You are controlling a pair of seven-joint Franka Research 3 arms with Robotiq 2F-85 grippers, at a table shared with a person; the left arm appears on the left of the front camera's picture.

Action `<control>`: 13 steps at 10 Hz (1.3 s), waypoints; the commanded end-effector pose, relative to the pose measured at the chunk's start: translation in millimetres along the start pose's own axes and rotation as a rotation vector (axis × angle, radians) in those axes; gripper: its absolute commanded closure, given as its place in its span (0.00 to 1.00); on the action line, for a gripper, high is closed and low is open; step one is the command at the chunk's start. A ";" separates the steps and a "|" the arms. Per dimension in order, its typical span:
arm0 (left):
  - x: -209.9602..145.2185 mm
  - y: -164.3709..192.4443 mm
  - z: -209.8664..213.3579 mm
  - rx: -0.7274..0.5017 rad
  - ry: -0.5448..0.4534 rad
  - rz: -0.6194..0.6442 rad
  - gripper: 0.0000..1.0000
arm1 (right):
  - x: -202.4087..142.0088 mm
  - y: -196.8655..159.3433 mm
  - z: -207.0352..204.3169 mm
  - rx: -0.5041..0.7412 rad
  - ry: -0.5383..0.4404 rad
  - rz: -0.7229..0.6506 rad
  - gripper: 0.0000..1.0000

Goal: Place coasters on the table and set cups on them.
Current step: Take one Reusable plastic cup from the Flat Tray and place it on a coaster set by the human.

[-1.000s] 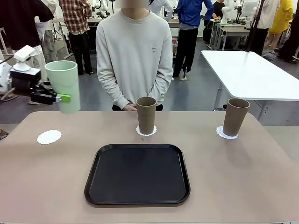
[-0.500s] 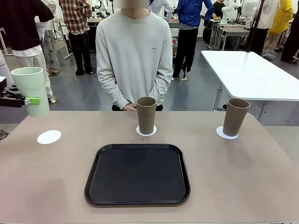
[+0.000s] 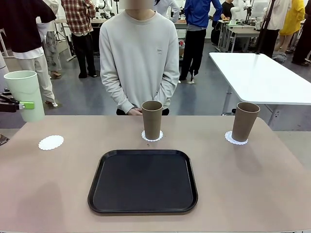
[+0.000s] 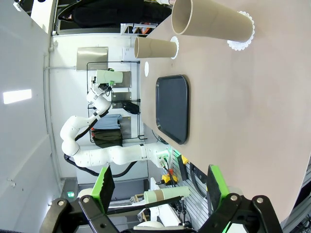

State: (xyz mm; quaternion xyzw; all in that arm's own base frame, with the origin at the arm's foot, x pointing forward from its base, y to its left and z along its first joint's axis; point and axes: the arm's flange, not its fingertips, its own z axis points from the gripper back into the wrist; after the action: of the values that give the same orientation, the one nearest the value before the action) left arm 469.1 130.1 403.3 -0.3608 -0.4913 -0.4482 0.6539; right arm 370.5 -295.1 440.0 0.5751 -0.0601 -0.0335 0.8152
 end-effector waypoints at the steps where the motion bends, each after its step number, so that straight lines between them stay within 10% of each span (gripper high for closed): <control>1: 0.7 -1.0 0.8 -0.006 -0.007 0.003 0.16 | -0.1 0.9 -0.5 0.000 -0.001 -0.001 0.00; 13: -91.1 59.0 -36.4 -0.033 -0.024 -0.097 0.16 | -0.1 0.9 -0.5 0.000 -0.001 -0.001 0.00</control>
State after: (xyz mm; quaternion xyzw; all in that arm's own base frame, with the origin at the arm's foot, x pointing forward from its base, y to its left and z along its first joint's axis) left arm 518.8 140.6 308.4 -0.3530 -0.4922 -0.4822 0.6329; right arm 370.4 -295.2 440.0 0.5751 -0.0602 -0.0336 0.8152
